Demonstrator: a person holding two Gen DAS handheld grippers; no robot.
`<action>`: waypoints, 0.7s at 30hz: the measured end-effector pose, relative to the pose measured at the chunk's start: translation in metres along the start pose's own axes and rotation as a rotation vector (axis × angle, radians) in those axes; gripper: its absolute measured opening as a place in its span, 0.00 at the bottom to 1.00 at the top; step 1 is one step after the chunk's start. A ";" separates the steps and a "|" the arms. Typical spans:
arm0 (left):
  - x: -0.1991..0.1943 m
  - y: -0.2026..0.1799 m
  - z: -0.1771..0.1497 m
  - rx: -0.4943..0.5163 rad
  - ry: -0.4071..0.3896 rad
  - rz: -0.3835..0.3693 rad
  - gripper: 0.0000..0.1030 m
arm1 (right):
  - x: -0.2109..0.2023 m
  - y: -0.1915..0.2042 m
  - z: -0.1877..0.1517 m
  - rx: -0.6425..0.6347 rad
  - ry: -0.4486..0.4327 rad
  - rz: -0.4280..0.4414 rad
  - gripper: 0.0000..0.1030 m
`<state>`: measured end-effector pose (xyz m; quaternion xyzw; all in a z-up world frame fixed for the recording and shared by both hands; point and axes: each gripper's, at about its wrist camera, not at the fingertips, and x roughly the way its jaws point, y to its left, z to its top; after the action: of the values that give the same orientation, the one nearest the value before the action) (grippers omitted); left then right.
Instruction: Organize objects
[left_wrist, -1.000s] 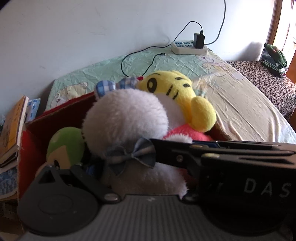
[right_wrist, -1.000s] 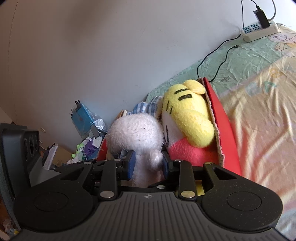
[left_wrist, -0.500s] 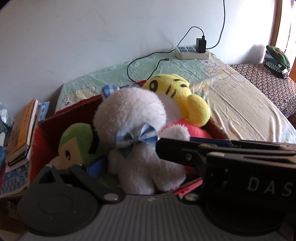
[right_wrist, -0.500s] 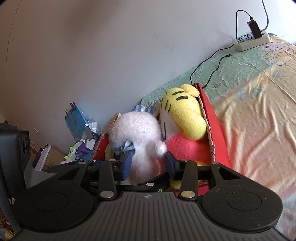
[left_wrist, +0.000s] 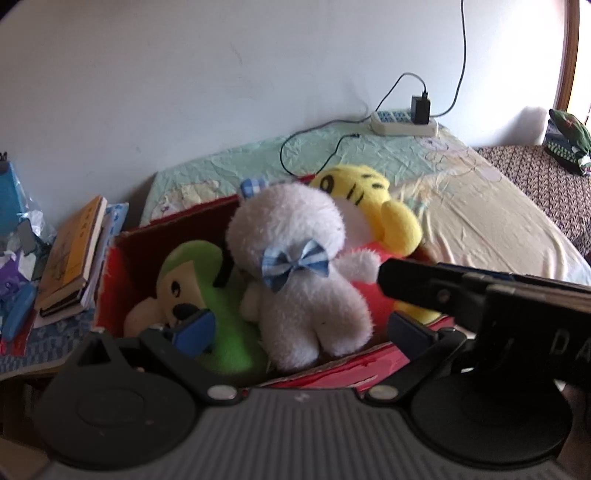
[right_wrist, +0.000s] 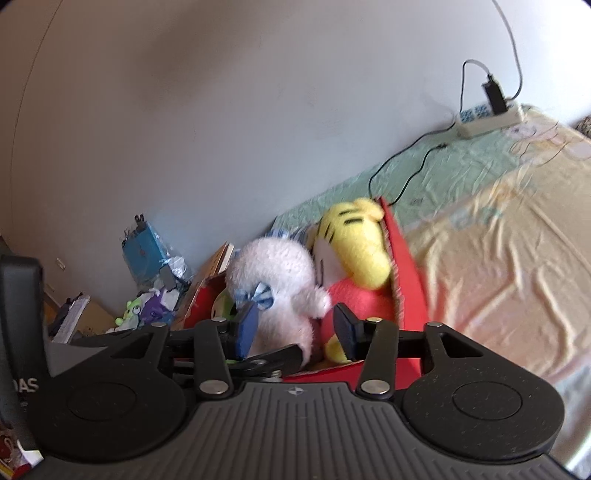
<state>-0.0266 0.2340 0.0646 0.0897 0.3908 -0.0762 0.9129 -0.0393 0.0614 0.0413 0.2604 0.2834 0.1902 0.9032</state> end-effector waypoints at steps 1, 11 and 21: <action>-0.003 -0.002 0.001 -0.005 -0.006 -0.005 0.97 | -0.004 -0.002 0.001 0.002 -0.013 -0.004 0.54; -0.013 -0.070 0.011 0.016 -0.002 0.004 0.98 | -0.056 -0.052 0.018 0.030 -0.097 -0.206 0.54; 0.003 -0.138 0.009 0.079 0.088 0.049 0.98 | -0.084 -0.093 0.015 -0.012 -0.062 -0.468 0.63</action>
<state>-0.0470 0.0971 0.0545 0.1385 0.4247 -0.0654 0.8923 -0.0758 -0.0587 0.0331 0.1882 0.3069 -0.0307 0.9325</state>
